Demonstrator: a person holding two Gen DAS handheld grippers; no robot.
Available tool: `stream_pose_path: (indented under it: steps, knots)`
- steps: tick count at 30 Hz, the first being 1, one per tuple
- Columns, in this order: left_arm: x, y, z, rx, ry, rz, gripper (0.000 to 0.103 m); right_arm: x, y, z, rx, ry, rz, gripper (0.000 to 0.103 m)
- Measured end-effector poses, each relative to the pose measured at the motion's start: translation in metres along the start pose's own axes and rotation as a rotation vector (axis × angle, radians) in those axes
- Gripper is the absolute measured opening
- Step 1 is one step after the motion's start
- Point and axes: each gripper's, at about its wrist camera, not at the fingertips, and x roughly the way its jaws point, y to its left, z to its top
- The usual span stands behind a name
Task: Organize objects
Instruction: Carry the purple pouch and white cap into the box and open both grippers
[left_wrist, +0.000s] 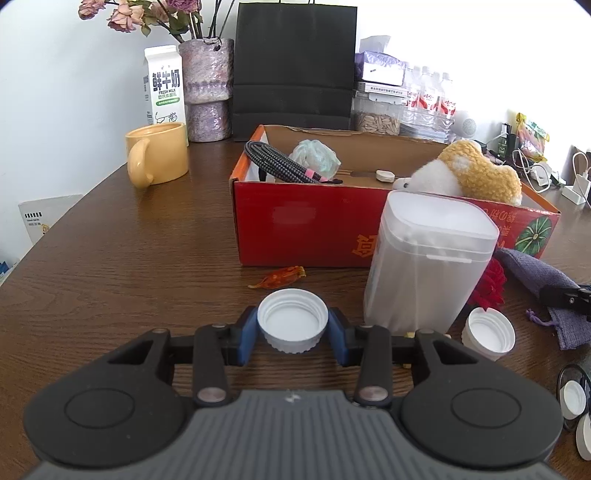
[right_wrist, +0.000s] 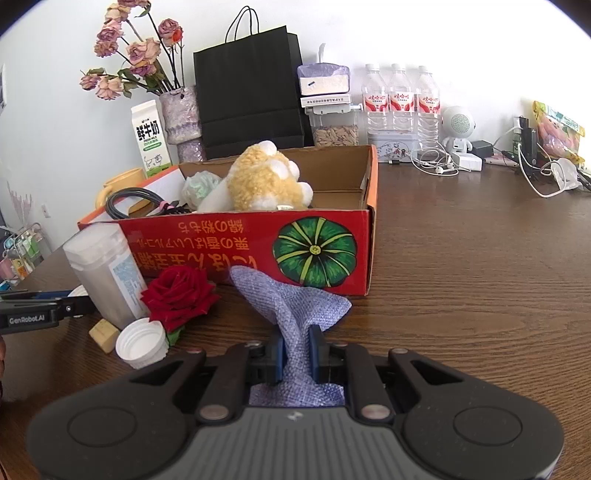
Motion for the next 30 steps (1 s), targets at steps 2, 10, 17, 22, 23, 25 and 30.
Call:
stream_pose_path:
  steps: [2, 10, 17, 22, 23, 25, 30]
  knots:
    - [-0.001, -0.001, -0.001, -0.002, 0.0, 0.017, 0.041, -0.001, 0.0, 0.0, 0.001, -0.005, 0.009, 0.012]
    - [-0.007, 0.002, -0.001, -0.02, -0.015, 0.017, 0.041, -0.009, 0.004, -0.006, -0.023, -0.022, 0.043, 0.012]
    - [-0.031, 0.003, 0.016, -0.029, -0.113, 0.016, 0.041, -0.022, 0.01, 0.003, -0.056, -0.066, 0.052, 0.012]
    - [-0.041, -0.002, 0.035, -0.027, -0.176, -0.002, 0.041, -0.03, 0.018, 0.017, -0.084, -0.11, 0.067, 0.012]
    - [-0.042, -0.003, 0.039, -0.025, -0.187, -0.008, 0.041, -0.032, 0.02, 0.02, -0.088, -0.121, 0.07, 0.012]
    - [-0.043, -0.008, 0.047, -0.021, -0.208, -0.021, 0.041, -0.034, 0.023, 0.029, -0.097, -0.143, 0.075, 0.012]
    - [-0.042, -0.018, 0.068, -0.014, -0.251, -0.048, 0.041, -0.033, 0.033, 0.052, -0.127, -0.186, 0.081, 0.012]
